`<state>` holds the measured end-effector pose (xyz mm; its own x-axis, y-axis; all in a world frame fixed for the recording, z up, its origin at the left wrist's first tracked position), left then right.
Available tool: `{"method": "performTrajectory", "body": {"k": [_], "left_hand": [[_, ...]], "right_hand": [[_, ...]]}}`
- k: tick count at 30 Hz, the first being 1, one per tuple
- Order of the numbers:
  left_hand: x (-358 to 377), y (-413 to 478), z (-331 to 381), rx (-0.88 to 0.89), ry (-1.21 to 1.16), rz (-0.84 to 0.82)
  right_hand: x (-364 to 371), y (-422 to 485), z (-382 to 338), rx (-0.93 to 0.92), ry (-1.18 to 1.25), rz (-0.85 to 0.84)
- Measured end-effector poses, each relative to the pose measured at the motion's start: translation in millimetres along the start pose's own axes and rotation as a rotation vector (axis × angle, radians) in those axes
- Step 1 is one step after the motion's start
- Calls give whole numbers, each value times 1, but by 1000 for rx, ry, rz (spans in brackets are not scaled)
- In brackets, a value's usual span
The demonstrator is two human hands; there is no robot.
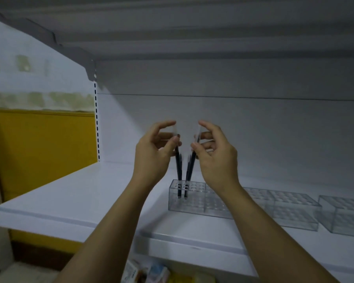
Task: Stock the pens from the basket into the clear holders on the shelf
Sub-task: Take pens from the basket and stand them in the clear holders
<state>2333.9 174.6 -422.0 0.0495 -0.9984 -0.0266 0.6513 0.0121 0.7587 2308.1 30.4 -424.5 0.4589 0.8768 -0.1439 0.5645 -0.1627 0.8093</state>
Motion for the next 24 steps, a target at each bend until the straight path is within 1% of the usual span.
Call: {"method": "performTrajectory", "body": {"k": [3, 6, 10, 12, 14, 16, 18, 22, 24], "left_hand": [[0, 3, -6, -5, -19, 2], [-3, 5, -8, -4, -12, -9], [-3, -3, -18, -13, 80, -75], [-2, -8, -23, -8, 147, -81], [-3, -10, -24, 0, 176, -55], [-4, -10, -24, 12, 194, -47], [-3, -11, -24, 20, 233, -86], [-1, -8, -21, 38, 319, -158], [0, -4, -19, 35, 373, -172]], "right_hand": [[4, -1, 10, 40, 20, 19], [4, 0, 12, 40, 31, 16], [1, -1, 11, 29, -2, -3], [-1, 0, 12, 28, -34, -6], [-2, 2, 11, 42, -81, -62], [1, 1, 10, 57, -164, -196], [5, -6, 9, 54, -262, -308], [3, -15, 8, 53, -355, -359], [2, -16, 8, 69, -408, -421]]}}
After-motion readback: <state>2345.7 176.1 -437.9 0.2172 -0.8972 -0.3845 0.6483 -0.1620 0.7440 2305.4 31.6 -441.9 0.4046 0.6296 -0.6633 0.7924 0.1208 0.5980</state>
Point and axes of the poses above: each hand's wrist, its own y-axis towards the middle knuckle, its own x-axis out of the palm, z = x × y, the point moved 2 cm from there along y, towards the middle knuckle, and after that the axes turned 1 degree about -z, right-handed, at the moved point
